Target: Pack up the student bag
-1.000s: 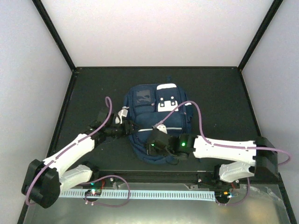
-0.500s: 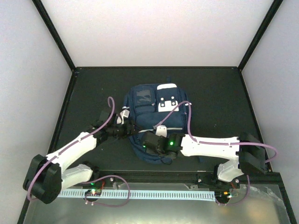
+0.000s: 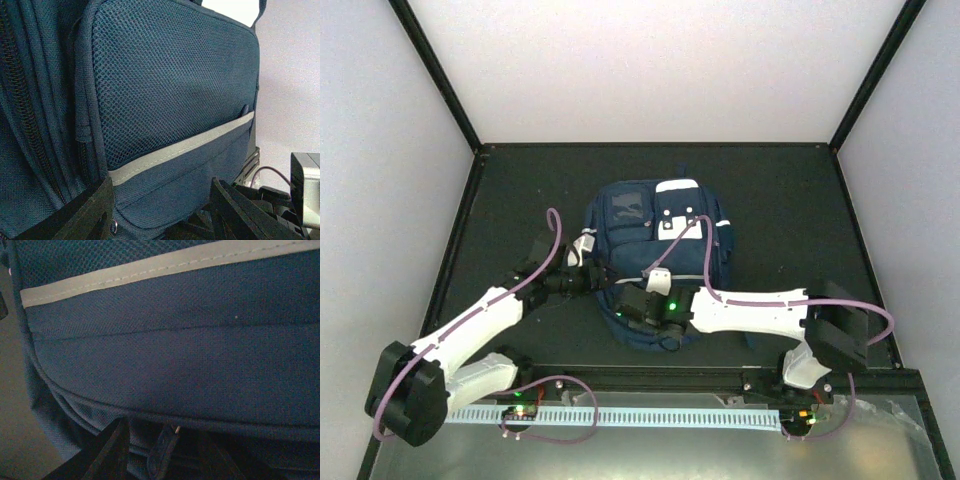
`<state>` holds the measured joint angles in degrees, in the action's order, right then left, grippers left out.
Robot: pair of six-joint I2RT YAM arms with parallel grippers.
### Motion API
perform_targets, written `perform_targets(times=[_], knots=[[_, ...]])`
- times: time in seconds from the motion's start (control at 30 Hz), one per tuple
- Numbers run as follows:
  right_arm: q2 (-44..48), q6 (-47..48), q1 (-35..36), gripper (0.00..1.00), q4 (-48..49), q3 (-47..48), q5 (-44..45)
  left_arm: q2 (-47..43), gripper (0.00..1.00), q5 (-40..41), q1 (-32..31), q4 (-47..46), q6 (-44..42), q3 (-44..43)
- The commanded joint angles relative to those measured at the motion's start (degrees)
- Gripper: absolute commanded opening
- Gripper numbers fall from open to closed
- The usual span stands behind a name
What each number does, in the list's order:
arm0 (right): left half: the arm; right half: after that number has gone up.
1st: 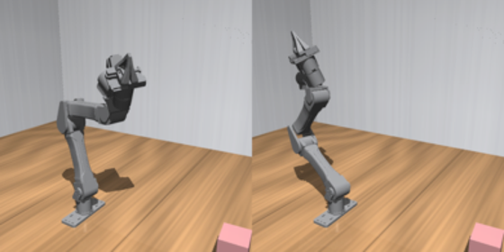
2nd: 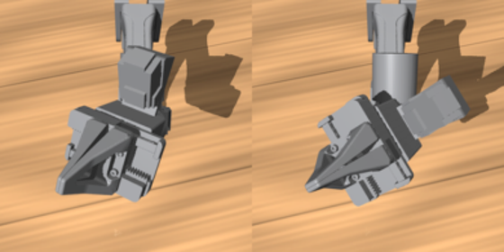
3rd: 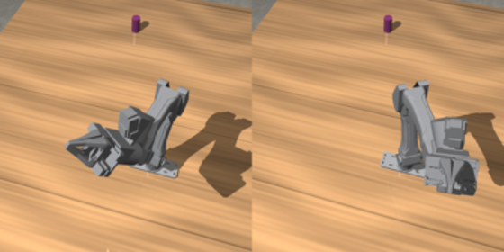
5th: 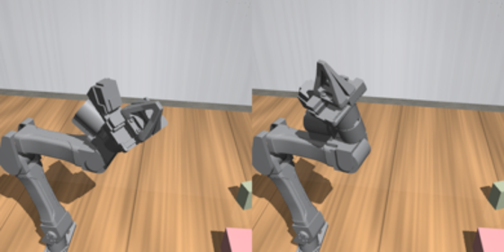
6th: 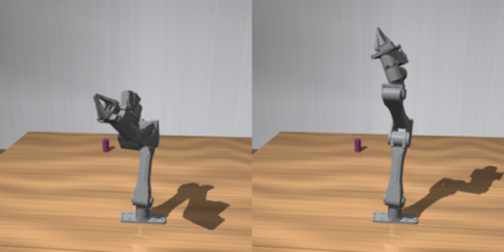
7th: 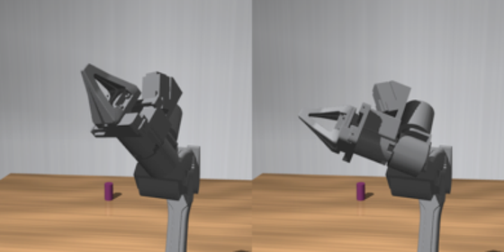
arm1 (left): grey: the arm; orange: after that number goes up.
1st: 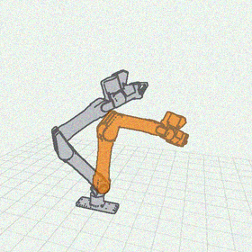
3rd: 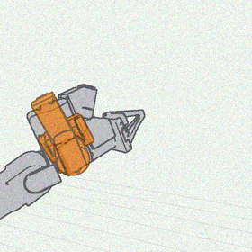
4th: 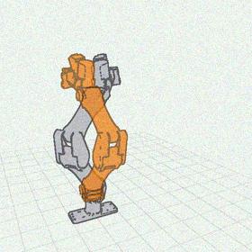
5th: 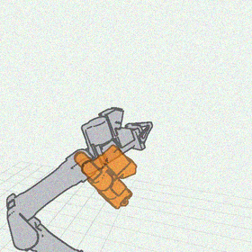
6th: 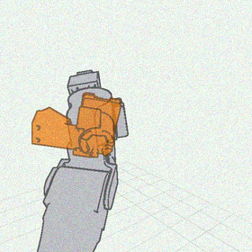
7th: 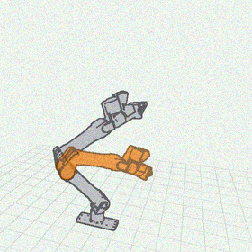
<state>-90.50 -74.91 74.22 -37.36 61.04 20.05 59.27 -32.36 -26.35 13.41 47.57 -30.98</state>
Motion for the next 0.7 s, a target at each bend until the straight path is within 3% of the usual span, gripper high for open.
perform_targets(times=[0.0, 0.27, 0.37, 0.67], knots=[[-0.73, 1.02, -0.58, 0.39, 1.41, 0.63, 2.57, 0.35, 0.54, 0.78, -0.27, 1.07, -0.71, -1.78], [1.58, 3.91, -0.83, 0.03, 1.75, 0.35, 3.58, 0.65, 0.54, 1.21, -0.28, 1.87, -1.03, -2.21], [4.53, 12.26, -0.86, 0.02, 5.8, -1.76, 2.82, 1.17, 0.54, 1.57, -0.26, 2.36, -0.99, -2.33], [13.15, 17.57, -0.84, 0.02, 11.11, -7.54, 2.15, 2.18, 0.54, 2.09, -0.23, 2.04, -0.01, -2.29]])
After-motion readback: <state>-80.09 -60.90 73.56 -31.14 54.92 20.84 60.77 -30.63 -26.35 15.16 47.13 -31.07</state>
